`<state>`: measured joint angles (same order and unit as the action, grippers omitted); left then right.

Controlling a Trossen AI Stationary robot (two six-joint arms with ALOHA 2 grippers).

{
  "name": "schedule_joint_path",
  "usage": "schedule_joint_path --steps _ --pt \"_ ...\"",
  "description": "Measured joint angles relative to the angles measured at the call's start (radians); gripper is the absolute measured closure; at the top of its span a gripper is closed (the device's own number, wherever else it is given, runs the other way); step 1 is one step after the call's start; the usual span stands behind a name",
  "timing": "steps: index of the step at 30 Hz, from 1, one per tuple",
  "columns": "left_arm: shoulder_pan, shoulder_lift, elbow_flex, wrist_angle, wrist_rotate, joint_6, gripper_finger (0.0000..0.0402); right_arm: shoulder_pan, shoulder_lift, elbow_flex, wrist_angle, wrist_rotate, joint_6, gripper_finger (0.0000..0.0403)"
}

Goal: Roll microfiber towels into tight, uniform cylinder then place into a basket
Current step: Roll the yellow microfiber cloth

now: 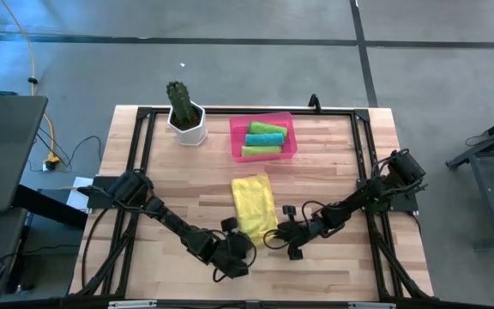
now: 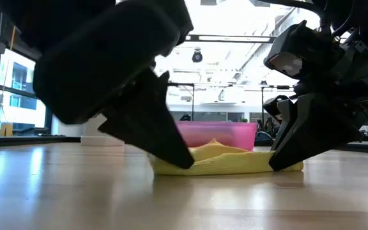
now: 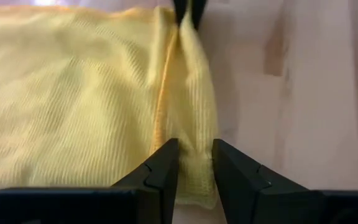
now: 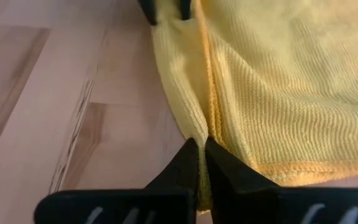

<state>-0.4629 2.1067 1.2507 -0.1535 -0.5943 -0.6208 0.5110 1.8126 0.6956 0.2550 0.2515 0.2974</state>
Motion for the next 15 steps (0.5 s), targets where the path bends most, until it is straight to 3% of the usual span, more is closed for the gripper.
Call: schedule_joint_path --steps 9,15 --pt "0.0 0.0 0.003 -0.068 -0.019 -0.083 0.0312 0.0 0.0 0.0 0.0 -0.001 0.001 0.0402" --pt "-0.001 0.0 0.063 -0.076 -0.001 0.014 0.0312 0.0 0.0 0.0 0.0 -0.002 0.001 0.0402"
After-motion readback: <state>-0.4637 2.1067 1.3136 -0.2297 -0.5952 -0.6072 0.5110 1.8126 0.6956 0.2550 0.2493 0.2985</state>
